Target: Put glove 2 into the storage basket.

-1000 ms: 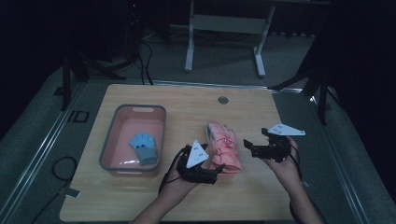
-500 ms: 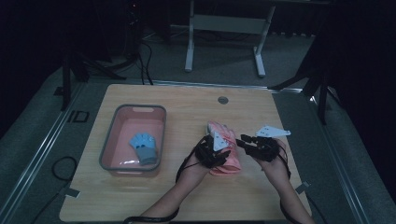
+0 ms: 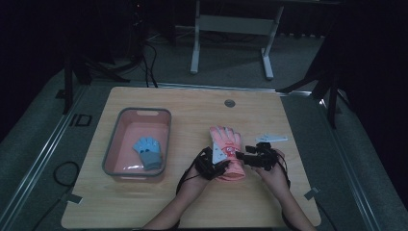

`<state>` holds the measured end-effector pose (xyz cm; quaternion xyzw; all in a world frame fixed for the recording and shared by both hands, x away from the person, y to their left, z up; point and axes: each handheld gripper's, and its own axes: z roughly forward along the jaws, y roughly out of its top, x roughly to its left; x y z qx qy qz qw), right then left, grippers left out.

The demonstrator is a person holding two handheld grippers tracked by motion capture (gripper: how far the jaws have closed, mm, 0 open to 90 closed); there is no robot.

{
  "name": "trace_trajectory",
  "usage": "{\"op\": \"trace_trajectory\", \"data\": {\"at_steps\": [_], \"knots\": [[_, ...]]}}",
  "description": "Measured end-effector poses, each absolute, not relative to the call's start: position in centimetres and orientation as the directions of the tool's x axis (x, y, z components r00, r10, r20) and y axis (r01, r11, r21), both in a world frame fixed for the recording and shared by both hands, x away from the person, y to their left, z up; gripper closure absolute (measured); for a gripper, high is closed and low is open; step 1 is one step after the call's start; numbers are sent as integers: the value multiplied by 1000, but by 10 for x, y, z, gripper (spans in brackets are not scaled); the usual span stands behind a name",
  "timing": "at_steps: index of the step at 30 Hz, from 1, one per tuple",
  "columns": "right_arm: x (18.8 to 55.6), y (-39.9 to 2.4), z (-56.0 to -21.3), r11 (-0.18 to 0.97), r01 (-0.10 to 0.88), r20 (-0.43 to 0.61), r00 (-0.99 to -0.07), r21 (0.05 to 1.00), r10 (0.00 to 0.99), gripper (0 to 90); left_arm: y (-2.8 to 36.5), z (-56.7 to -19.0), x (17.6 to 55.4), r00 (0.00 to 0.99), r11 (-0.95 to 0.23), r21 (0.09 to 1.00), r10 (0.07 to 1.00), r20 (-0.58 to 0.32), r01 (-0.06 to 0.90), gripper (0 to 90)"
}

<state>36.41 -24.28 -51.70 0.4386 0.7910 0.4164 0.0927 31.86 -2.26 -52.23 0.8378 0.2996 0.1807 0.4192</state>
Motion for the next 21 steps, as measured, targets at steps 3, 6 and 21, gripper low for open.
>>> {"op": "trace_trajectory", "data": {"at_steps": [3,6,21], "knots": [[368,-242,-521,264,668,265,-581,696,770,430,-22,-523,320,756,-465,808,653,38,361,685],[371,-239,-523,262,712,302,-560,652,772,434,-20,-523,322,755,-470,801,655,36,370,684],[367,-222,-523,335,710,283,-599,619,749,799,-6,-506,320,746,-451,785,666,-20,424,519]]}}
